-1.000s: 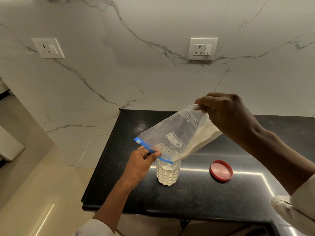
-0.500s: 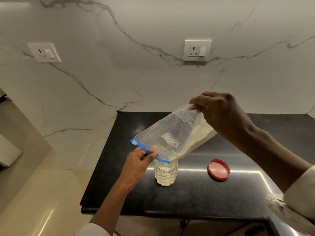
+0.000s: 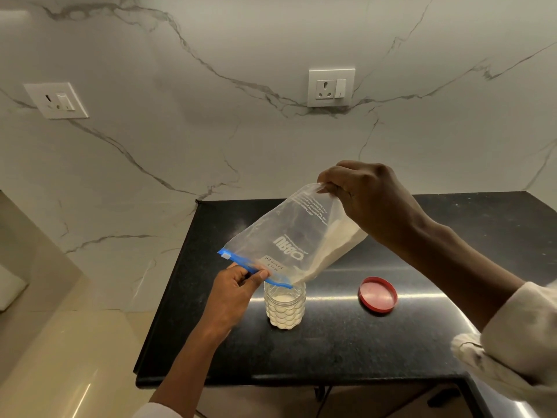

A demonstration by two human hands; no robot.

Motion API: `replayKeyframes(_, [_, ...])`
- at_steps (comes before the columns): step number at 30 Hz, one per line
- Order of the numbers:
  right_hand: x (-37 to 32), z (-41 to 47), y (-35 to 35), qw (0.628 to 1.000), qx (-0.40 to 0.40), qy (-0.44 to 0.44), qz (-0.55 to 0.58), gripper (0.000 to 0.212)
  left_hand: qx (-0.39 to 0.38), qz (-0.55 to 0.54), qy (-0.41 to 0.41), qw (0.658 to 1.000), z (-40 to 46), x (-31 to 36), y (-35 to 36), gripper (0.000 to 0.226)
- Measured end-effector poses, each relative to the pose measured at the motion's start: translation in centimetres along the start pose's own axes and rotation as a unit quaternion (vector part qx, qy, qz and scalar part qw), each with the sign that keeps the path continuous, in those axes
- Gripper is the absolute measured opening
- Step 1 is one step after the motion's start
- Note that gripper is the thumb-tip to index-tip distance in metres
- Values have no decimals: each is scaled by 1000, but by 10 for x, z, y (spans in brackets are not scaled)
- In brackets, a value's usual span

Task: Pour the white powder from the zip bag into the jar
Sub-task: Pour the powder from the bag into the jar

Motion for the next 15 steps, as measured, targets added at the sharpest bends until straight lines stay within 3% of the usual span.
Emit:
replayKeyframes(11, [2,-3,2,1000,-8,25,5,18,9,16,4,1000,-2,-3,1,16])
replayKeyframes(15, [1,-2,1,1000,-2,24,7,19,8,7,1,1000,-3,-1,3,11])
Point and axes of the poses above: each hand's wrist, its own z-axis towards the middle knuckle, its own y-axis out of the palm, x = y × z, the point moved 3 cm from there along z, towards the middle knuckle, and after that the axes turned 1 degree about x, right-handed, at the moved point
